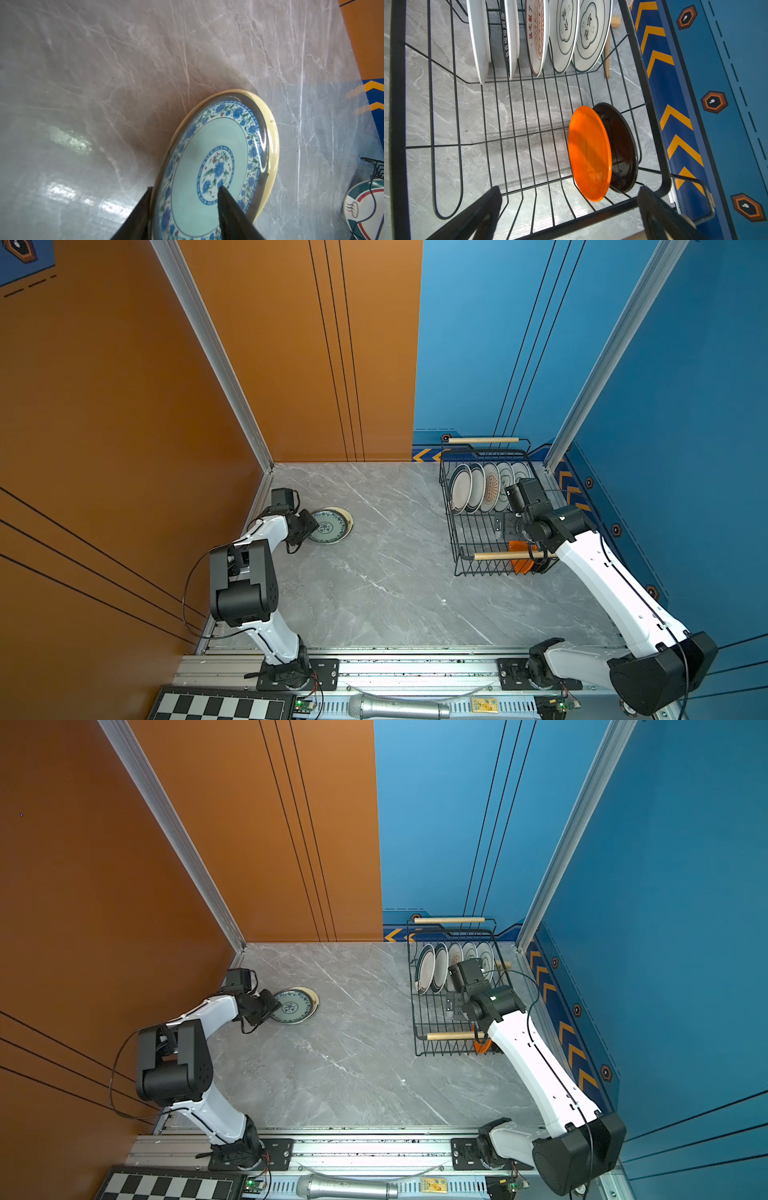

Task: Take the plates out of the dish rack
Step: 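Lay the floral plate onto the stacked cream plates with the left gripper, then release the plate with the left gripper while the right gripper nears the orange plate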

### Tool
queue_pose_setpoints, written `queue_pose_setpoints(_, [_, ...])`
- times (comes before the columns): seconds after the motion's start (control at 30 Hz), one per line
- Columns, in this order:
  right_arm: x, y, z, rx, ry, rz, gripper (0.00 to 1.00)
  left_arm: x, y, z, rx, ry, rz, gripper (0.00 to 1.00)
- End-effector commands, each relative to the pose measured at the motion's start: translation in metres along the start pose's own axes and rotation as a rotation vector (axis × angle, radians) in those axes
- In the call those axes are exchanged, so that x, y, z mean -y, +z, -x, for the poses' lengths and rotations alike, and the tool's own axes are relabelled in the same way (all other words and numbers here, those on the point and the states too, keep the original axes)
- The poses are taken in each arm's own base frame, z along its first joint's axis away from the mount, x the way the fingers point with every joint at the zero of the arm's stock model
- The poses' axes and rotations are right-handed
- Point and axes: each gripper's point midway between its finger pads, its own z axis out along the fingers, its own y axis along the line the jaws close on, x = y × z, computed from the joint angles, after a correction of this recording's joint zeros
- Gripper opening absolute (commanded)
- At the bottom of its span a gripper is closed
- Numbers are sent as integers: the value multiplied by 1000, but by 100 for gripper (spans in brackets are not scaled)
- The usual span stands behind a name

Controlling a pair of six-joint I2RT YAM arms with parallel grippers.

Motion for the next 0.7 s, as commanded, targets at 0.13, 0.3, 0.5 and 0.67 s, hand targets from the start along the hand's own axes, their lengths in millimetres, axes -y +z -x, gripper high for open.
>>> queue_pose_setpoints(0.13, [0, 4, -5, -8, -1, 13, 100, -4, 5, -8, -49, 58, 110, 55])
queue_pose_setpoints(0.3, [-2, 6, -6, -16, -11, 21, 100, -4, 11, -11, -78, 79, 135, 58])
queue_pose_setpoints(0.5, [-3, 8, -9, -30, -16, 38, 100, 1, 16, -17, -110, 117, 150, 63])
queue_pose_setpoints(0.67, [-2, 11, -11, -46, -19, 49, 100, -3, 4, -15, -105, 142, 202, 68])
